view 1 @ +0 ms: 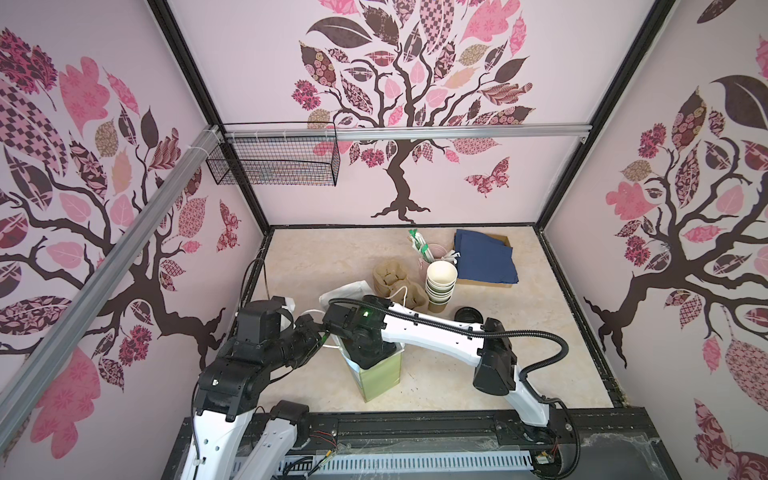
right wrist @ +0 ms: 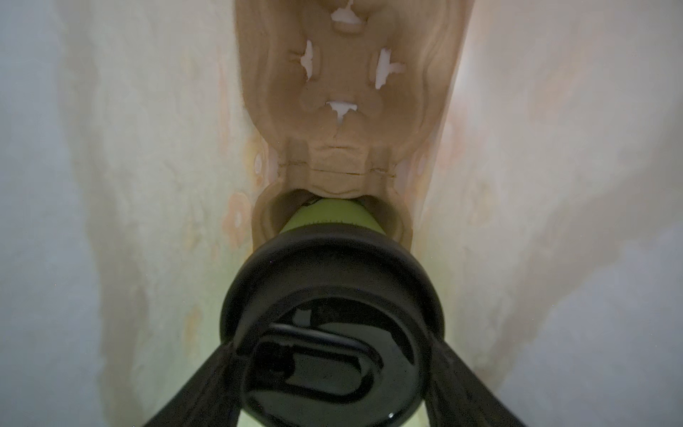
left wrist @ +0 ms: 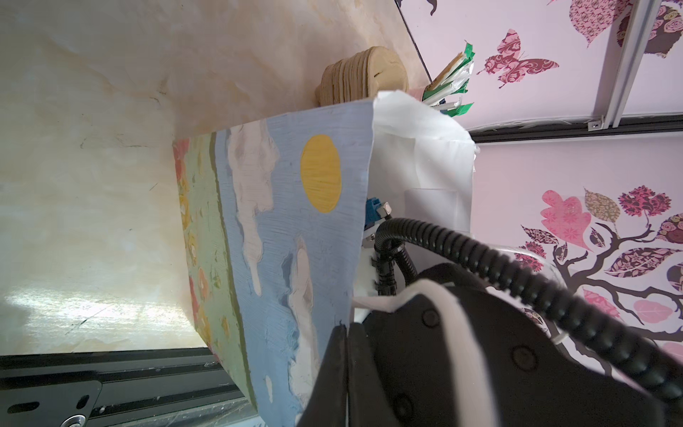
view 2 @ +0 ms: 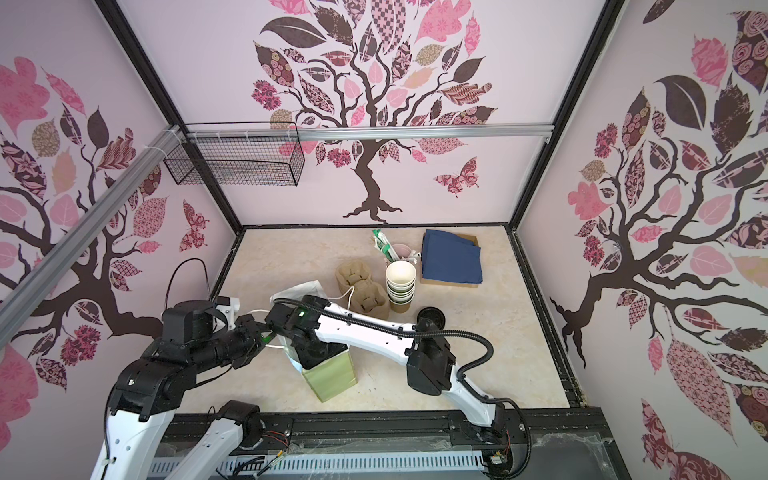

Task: Pack a coffee takeout order
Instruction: Place the coffee cup in the cup tray.

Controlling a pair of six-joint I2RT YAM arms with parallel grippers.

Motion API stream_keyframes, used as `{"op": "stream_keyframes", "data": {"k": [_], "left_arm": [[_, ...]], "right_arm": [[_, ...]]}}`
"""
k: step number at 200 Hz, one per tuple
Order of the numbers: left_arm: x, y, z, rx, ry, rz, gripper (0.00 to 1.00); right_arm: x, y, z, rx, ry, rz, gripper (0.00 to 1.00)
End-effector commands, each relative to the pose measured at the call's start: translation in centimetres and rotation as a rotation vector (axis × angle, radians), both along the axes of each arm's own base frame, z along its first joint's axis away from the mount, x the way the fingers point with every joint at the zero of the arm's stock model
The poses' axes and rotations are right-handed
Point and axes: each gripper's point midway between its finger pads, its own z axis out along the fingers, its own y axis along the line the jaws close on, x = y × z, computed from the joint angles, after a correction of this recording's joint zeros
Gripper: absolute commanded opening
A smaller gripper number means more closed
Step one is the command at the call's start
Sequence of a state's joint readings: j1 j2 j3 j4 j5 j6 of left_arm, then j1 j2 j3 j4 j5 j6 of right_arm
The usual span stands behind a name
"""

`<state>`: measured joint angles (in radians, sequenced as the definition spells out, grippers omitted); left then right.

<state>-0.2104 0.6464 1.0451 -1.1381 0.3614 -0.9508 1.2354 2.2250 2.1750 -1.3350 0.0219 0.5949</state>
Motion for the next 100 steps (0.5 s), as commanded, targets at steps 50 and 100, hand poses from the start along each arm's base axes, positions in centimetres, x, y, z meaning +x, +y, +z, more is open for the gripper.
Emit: {"op": "stream_keyframes", "data": {"k": [50,100], "left_arm": [[-0.4,0.9,-0.4,0.050,0.017,0.026,0.33],[-0.4,1.6,1.6,0.065,-0.037,0.057,0.32]], "right_arm": [[-0.2,-1.8,-3.8,-0.110,0.028,0.006,0.70],[-0.4,-2.0,-5.3,-0.123,0.040,0.019,0.69]]}}
